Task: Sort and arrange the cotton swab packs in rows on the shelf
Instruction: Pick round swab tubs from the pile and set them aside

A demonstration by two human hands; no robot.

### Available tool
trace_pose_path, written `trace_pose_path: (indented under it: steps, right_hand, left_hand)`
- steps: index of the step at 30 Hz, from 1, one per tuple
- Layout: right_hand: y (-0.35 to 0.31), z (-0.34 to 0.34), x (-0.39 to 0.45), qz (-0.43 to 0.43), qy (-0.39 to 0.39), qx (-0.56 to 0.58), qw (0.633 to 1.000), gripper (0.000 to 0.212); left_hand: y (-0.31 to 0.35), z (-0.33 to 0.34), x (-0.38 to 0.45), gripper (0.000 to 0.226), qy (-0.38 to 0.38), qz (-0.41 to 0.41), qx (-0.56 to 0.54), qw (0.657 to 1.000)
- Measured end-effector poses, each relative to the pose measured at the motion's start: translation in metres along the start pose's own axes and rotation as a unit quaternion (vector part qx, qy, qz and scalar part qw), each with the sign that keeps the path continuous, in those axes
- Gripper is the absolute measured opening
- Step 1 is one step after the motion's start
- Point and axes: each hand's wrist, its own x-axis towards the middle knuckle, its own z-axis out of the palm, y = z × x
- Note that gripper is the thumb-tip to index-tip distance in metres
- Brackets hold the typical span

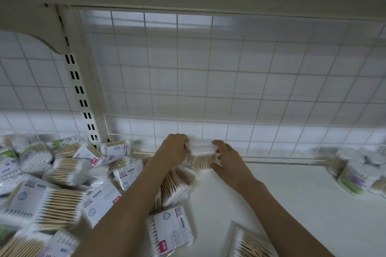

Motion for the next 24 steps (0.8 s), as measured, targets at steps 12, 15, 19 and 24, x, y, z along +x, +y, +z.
trace_pose_path:
  steps: [12,15,19,24]
  right_hand:
    - [-0.014,0.012,0.006,0.017,0.017,0.009,1.0,0.049]
    - [-0.015,0.005,-0.001,0.025,0.018,-0.019,0.999,0.062]
    - [-0.018,-0.005,-0.014,0.033,0.07,-0.041,0.996,0.06]
    - [-0.016,-0.017,-0.032,0.045,-0.001,-0.074,0.996,0.04]
  left_hand:
    - [-0.012,-0.006,-0.009,0.05,-0.034,-0.008,-0.01,0.999]
    - [-0.013,-0.011,-0.013,0.044,-0.045,-0.009,0.048,0.998]
    - [-0.007,-0.015,-0.022,0.025,-0.099,-0.028,0.128,0.986]
    - [0.002,-0.014,-0.03,0.044,-0.149,-0.07,0.178,0.97]
